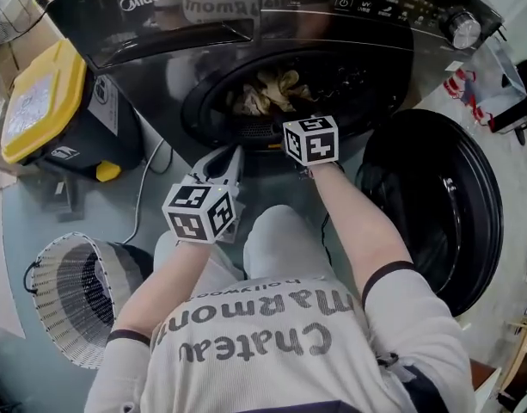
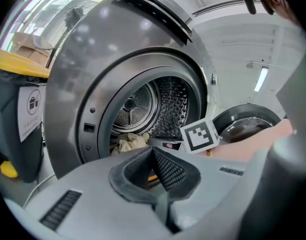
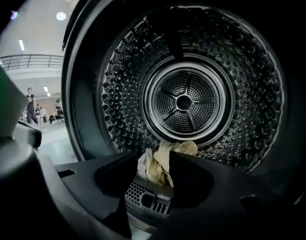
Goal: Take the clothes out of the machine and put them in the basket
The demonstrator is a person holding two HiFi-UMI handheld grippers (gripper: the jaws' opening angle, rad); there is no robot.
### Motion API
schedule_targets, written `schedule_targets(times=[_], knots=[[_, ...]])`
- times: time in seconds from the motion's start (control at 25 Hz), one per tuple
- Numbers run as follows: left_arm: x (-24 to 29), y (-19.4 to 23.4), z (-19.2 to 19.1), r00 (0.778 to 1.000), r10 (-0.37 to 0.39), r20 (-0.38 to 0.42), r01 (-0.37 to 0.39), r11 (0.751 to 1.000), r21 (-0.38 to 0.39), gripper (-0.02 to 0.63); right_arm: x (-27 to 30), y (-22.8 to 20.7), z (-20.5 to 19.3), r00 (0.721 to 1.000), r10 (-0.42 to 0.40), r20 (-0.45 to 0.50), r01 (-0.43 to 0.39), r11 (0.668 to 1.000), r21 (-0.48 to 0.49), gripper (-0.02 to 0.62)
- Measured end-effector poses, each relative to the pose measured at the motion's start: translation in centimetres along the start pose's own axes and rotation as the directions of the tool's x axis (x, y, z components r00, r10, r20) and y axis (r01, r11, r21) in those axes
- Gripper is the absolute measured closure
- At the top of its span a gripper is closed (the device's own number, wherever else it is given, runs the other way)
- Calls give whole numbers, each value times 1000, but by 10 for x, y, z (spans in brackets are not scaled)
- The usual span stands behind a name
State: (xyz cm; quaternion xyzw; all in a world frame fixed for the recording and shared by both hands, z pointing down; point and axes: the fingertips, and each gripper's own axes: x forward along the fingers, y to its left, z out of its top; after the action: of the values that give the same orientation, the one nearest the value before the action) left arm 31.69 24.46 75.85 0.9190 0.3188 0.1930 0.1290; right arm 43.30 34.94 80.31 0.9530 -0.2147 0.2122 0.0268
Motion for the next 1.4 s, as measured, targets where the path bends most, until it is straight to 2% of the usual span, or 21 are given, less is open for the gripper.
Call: schedule_targets(times=[0.12, 0.32, 0.4, 0.52, 0.6, 0.8, 1.04, 1.08, 1.16, 1.28, 1.4], knots=[[2, 3, 2, 1000, 4, 10, -4, 1000, 13, 598, 17, -9, -5, 999, -19, -49, 17, 999, -45, 394], [-2, 11, -5, 998, 63, 27, -62, 998, -25, 598, 37, -13, -17, 993, -27, -117, 16, 996, -92, 376], [-3, 10, -6, 998, 58, 25, -57, 998, -23, 598, 44, -14, -25, 986, -29, -161, 12, 994, -106, 375], [-2, 8, -6, 999, 42, 31, -41, 999, -14, 598, 59, -12, -32, 973, -38, -226, 3, 988, -153, 328], [-4, 7, -8, 999, 38, 35, -38, 999, -11, 598, 68, -10, -29, 970, -56, -235, 11, 982, -188, 328], [-7, 13, -19, 998, 51, 33, -50, 998, -26, 598, 81, -17, -24, 974, -81, -213, 38, 979, -199, 327], [3, 13, -23, 999, 13, 29, -12, 999, -33, 598, 92, -19, -36, 968, -87, -235, 37, 977, -210, 327], [4, 12, -22, 1000, 3, 29, -2, 1000, -31, 598, 93, -19, -37, 970, -87, -227, 40, 978, -204, 340], [7, 9, -16, 999, -22, 36, 23, 999, -31, 598, 93, -22, -36, 972, -99, -212, 54, 976, -209, 420], [12, 4, -8, 997, -62, 49, 65, 996, -56, 598, 91, -26, -33, 976, -99, -193, 57, 976, -210, 456], [13, 1, 0, 994, -94, 64, 96, 995, -39, 600, 85, -25, -29, 982, -81, -168, 57, 988, -143, 496]])
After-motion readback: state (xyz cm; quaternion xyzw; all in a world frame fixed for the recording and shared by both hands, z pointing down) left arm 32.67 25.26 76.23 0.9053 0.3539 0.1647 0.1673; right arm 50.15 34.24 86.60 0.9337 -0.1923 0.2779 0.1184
